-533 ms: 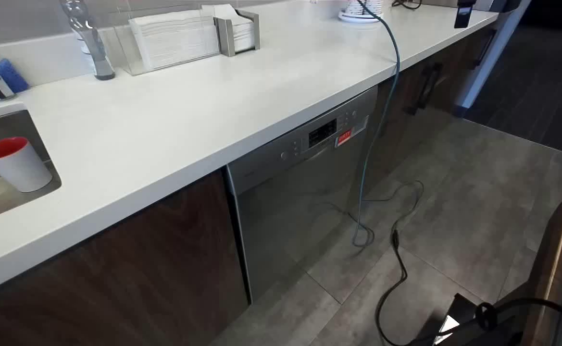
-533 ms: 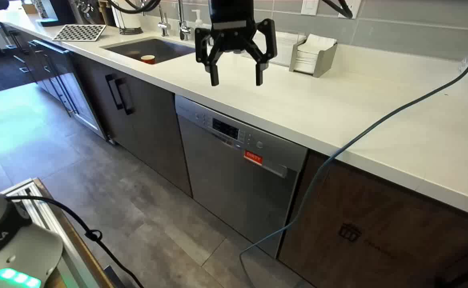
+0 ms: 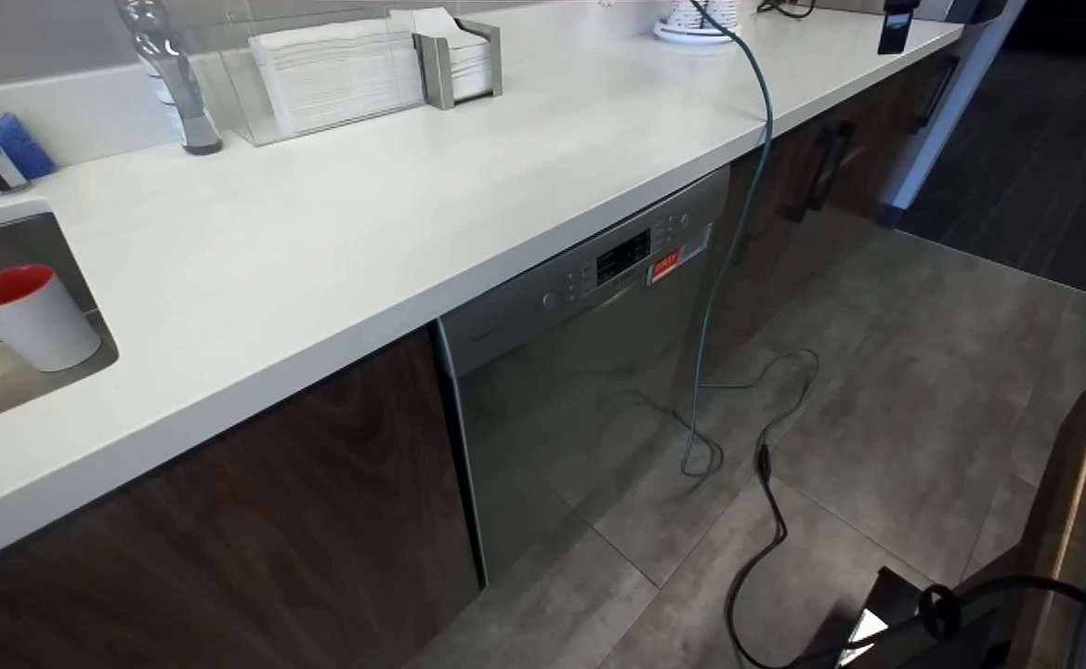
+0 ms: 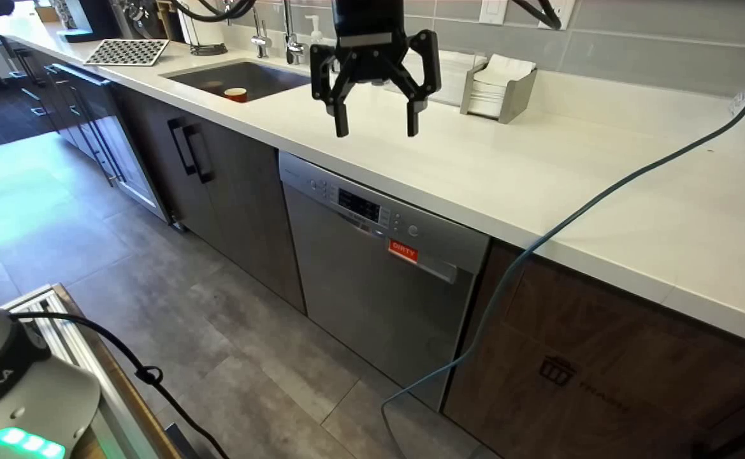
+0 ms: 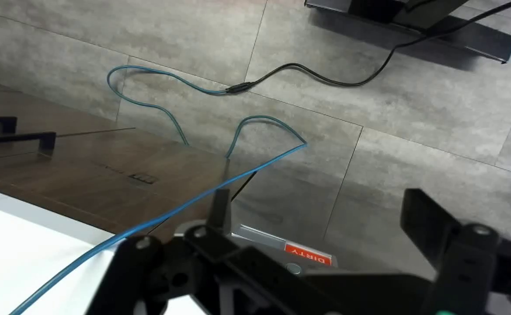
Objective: Press a button on the right side of the dish washer
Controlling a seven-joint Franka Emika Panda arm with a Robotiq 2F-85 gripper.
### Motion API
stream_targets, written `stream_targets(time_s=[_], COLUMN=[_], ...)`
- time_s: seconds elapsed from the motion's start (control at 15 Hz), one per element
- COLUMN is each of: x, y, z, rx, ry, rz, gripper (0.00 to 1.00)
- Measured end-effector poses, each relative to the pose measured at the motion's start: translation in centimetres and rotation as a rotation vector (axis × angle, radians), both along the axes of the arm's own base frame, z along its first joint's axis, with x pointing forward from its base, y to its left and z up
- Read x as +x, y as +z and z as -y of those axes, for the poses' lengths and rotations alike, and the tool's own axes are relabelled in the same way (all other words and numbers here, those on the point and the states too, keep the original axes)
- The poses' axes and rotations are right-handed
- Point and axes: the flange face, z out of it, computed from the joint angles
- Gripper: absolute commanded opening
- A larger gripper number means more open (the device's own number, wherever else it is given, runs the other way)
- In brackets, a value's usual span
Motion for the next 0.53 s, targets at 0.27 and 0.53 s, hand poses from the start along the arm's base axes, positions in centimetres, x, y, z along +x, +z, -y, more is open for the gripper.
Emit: stream_targets(time_s=[0.27, 0.53], x=[0.0, -0.3], y=[-0.4, -3.7], z=[-0.7, -4.9], rx=[0.006, 0.035], ry=[0.055, 0.262], rz=[-0.024, -0.107], gripper=[1.0, 1.0])
